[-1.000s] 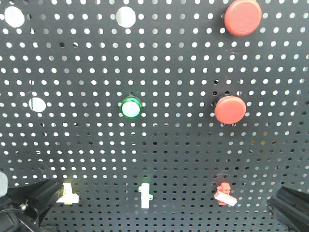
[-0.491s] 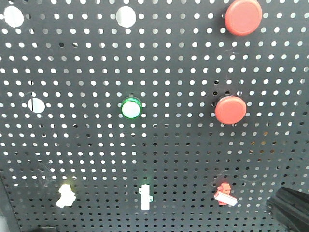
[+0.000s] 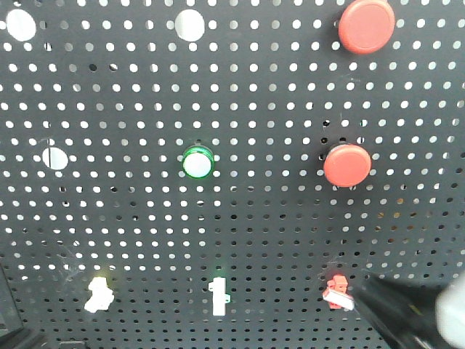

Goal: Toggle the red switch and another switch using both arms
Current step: 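Press the white rocker of the red switch with the right gripper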

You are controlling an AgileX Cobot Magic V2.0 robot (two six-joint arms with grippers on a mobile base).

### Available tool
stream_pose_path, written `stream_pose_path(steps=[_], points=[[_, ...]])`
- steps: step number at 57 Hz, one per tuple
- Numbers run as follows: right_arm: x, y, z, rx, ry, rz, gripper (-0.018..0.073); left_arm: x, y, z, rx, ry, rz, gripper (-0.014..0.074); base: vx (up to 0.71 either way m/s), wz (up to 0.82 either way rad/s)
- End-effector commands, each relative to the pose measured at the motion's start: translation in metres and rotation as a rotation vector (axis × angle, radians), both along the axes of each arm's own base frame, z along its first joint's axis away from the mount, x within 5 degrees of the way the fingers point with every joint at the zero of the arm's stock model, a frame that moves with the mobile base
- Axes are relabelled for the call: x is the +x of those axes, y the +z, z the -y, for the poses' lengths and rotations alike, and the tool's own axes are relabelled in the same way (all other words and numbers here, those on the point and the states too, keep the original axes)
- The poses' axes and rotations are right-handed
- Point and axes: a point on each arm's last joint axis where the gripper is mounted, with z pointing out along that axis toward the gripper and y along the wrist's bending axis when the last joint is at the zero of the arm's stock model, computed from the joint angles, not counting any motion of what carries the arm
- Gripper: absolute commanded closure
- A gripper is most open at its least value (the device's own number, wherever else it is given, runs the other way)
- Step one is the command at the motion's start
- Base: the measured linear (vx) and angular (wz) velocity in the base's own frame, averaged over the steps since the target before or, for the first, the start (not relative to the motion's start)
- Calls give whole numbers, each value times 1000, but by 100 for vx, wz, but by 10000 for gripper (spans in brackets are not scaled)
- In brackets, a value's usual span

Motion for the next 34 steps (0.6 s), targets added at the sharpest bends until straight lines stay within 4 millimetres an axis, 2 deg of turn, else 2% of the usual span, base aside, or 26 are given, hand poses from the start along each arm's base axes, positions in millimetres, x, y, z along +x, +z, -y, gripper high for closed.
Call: stream_pose_path(steps=[1, 20, 34], points=[[8, 16, -4, 77, -5, 97, 566, 1, 9, -2, -13, 27, 50, 594, 0, 0], [21, 5, -12, 101, -12, 51, 566, 2, 9, -2, -13, 32, 51, 594, 0, 0], [30, -22, -18, 55, -25, -164, 566, 2, 9, -2, -13, 34, 53, 594, 0, 0]])
